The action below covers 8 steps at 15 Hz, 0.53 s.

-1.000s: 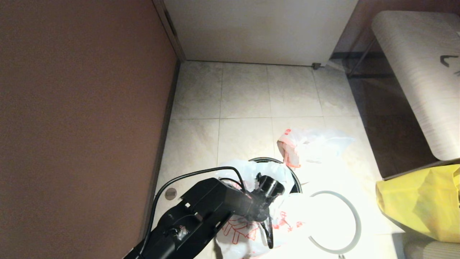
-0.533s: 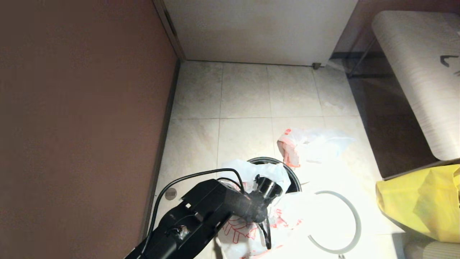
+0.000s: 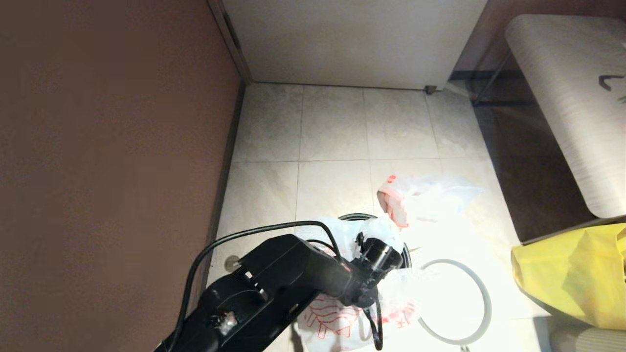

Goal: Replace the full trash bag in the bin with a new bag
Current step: Put the new garbage bag on the trash can

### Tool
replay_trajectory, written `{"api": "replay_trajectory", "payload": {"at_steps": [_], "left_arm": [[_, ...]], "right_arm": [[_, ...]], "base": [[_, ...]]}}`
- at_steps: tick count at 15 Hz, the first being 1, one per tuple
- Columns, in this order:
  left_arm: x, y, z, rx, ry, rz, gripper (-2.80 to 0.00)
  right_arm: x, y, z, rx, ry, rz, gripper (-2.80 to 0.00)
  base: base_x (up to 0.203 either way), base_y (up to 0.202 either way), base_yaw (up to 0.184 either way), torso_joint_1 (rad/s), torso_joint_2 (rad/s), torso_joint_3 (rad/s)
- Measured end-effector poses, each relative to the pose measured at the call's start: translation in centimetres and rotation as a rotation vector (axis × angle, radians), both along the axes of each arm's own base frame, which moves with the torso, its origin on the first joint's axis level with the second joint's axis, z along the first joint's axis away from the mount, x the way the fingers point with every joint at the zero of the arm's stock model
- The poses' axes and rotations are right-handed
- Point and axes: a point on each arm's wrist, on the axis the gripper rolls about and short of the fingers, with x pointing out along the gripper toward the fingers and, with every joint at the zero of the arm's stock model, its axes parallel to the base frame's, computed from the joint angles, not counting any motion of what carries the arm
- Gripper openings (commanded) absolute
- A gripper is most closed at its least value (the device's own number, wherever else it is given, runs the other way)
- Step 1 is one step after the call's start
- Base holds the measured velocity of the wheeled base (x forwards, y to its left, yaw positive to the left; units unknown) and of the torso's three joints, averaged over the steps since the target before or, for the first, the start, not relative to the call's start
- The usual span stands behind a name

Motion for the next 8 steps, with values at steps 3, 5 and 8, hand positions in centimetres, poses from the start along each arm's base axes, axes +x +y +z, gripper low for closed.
{"api": "replay_trajectory", "payload": {"at_steps": [3, 5, 8], "left_arm": [[-1.3, 0.7, 3.6, -0.049, -0.018, 0.021, -2.8], [-2.3, 1.7, 5.6, -0.073, -0.022, 0.041, -2.8], [-3.3, 3.3, 8.6, -0.127, -0.034, 0.08, -2.8]], "right_arm": [[0.0, 0.0, 0.0, 0.0, 0.0, 0.0, -2.8], [0.0, 0.0, 0.0, 0.0, 0.0, 0.0, -2.8], [0.0, 0.0, 0.0, 0.0, 0.0, 0.0, -2.8]], "base": [[0.0, 0.0, 0.0, 0.0, 0.0, 0.0], [0.0, 0.0, 0.0, 0.0, 0.0, 0.0], [0.0, 0.0, 0.0, 0.0, 0.0, 0.0]]}}
